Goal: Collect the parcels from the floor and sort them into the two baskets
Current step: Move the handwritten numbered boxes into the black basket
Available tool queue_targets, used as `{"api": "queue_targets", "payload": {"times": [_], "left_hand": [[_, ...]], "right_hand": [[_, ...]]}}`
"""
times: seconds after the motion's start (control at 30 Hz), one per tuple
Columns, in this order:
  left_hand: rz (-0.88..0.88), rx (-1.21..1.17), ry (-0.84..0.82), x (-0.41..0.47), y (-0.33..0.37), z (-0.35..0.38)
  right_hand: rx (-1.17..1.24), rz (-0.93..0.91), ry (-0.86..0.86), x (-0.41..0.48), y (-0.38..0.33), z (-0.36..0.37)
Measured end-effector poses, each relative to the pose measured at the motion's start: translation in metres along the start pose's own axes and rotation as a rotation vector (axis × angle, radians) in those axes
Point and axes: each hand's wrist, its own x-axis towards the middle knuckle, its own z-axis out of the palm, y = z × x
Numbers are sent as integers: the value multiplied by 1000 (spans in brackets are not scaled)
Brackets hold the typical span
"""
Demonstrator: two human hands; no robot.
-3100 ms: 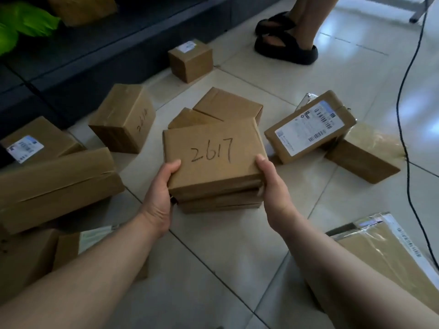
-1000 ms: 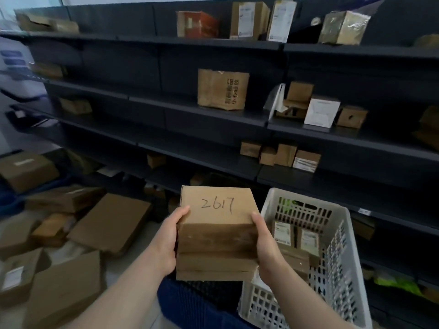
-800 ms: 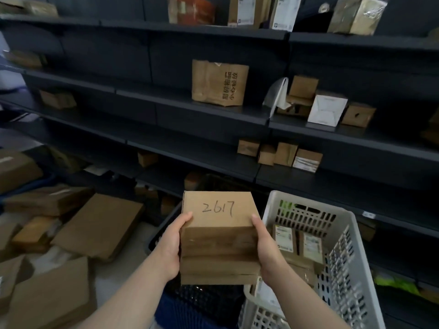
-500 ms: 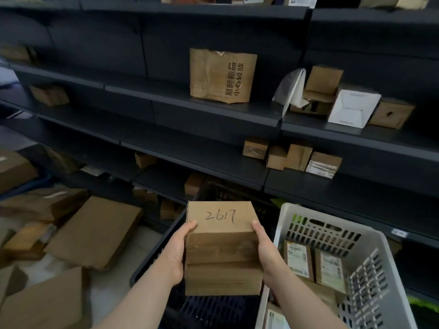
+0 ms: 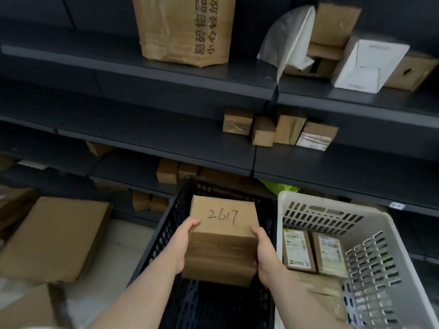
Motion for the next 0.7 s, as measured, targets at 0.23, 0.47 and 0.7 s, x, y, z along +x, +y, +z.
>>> {"api": "queue_targets", "payload": {"times": [0.23, 0.47, 0.7], "left_hand": [[68, 479, -37, 58, 20, -11], [130, 528, 17, 30, 19, -10], [220, 548, -196, -17, -4, 29]], "right_hand": [[-1, -64, 184, 32, 7, 12], [-35, -67, 297, -5, 24, 26], [11, -248, 439, -66, 43, 13]]}}
